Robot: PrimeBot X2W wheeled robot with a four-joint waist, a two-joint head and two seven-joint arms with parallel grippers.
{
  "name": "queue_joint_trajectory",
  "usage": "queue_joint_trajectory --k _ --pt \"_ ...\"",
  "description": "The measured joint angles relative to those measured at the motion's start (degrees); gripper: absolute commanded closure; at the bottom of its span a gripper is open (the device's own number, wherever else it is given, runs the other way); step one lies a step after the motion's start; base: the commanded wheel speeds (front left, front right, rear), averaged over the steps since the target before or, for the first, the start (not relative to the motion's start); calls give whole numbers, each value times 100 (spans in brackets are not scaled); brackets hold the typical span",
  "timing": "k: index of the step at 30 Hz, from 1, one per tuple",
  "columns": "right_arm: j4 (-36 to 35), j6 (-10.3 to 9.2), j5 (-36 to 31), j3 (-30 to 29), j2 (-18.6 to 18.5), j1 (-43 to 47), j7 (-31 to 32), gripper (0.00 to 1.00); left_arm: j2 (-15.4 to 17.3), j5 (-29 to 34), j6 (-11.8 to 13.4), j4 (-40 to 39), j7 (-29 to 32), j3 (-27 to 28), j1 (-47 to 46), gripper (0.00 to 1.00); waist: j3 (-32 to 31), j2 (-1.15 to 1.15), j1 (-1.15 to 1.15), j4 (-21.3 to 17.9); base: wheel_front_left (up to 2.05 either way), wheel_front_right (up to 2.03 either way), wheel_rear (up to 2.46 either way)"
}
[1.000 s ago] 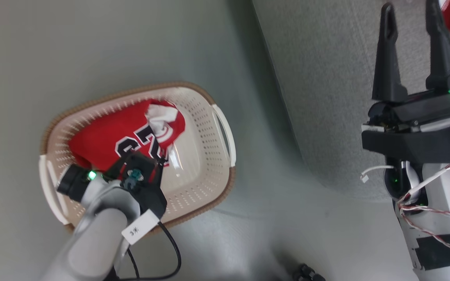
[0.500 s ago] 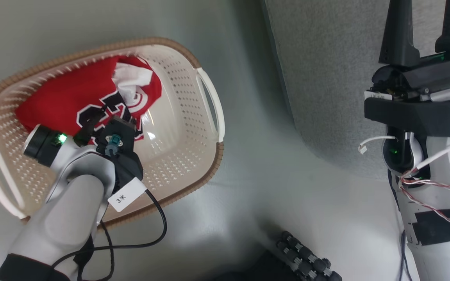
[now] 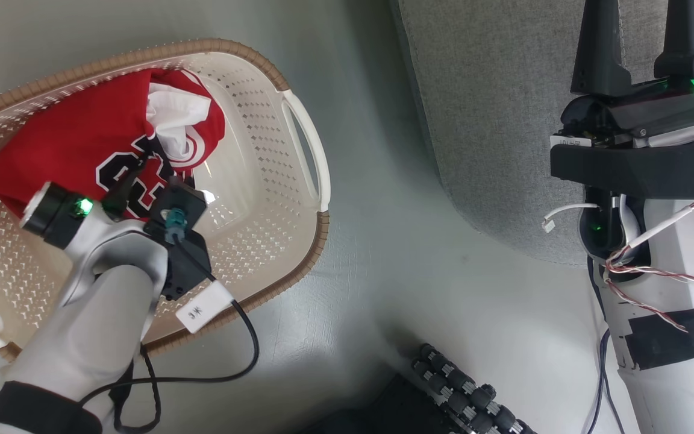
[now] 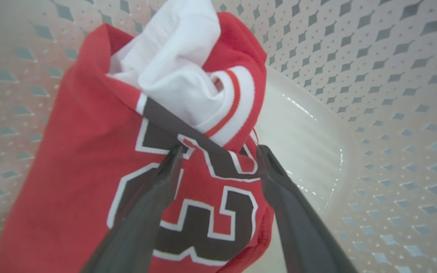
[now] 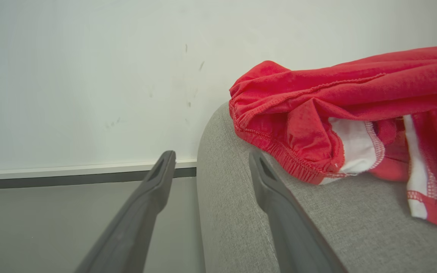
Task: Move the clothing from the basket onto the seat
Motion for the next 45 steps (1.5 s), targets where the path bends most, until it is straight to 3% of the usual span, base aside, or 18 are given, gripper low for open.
queue_joint_trajectory --k 15,17,19,32,45 --pt "178 100 14 21 87 -115 -31 0 -33 212 55 421 -2 -2 -411 0 37 -1 0 -123 0 0 0" --pt "215 101 13 11 104 -115 -31 0 -37 274 56 512 51 -20 -499 73 27 -1 0 -142 0 0 0" --pt "281 104 11 11 116 -115 -31 0 -65 343 56 582 69 -49 -503 100 -1 -1 0 -148 0 0 0" --pt "625 186 -108 -111 134 11 -32 0 -614 385 97 597 -290 -219 -438 100 -379 -1 0 1 0 0 0" --pt "1394 261 -368 -230 -59 523 -31 0 -1043 -13 44 309 -905 -87 -187 100 -1180 -1 0 421 0 0 0"
